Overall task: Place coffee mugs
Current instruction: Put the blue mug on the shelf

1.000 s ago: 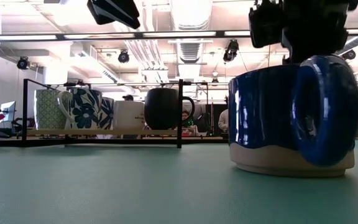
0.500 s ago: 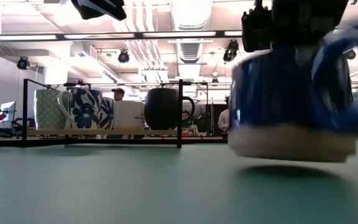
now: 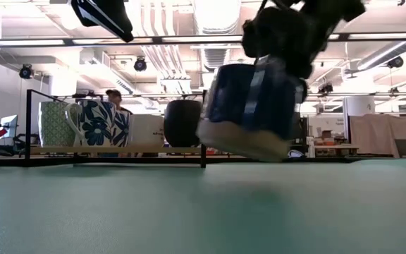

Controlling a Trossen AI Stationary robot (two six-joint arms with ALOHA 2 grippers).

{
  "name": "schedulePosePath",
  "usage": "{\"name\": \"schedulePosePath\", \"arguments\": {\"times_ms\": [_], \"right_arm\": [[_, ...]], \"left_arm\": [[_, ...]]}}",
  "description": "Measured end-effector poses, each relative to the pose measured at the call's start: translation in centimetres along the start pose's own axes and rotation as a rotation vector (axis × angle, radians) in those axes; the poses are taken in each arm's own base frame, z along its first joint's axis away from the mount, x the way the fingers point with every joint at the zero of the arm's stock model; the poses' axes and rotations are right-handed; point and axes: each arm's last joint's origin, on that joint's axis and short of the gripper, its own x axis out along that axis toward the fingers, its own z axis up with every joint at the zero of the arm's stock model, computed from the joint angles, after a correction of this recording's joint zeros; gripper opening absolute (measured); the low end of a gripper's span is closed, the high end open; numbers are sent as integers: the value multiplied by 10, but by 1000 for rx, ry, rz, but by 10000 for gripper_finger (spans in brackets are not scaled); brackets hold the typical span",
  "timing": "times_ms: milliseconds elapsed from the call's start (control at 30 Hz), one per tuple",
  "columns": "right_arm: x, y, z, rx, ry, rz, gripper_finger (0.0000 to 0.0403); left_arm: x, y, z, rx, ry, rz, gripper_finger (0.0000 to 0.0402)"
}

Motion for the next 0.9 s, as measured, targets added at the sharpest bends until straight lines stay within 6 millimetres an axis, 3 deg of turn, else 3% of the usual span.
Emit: {"name": "schedulePosePath", "arguments": {"times_ms": [367,533,900], "right_arm": [[13,-26,33,-4,-160,25,19],[32,-39,36,0,-154,0,19],[59,-45,72,-63,-103,-68,23]], "left_arm": [[0,2,1,10,-41,67,92],[0,5,-1,21,-43,111,92],[0,6,-2,36,-32,131,92]]}}
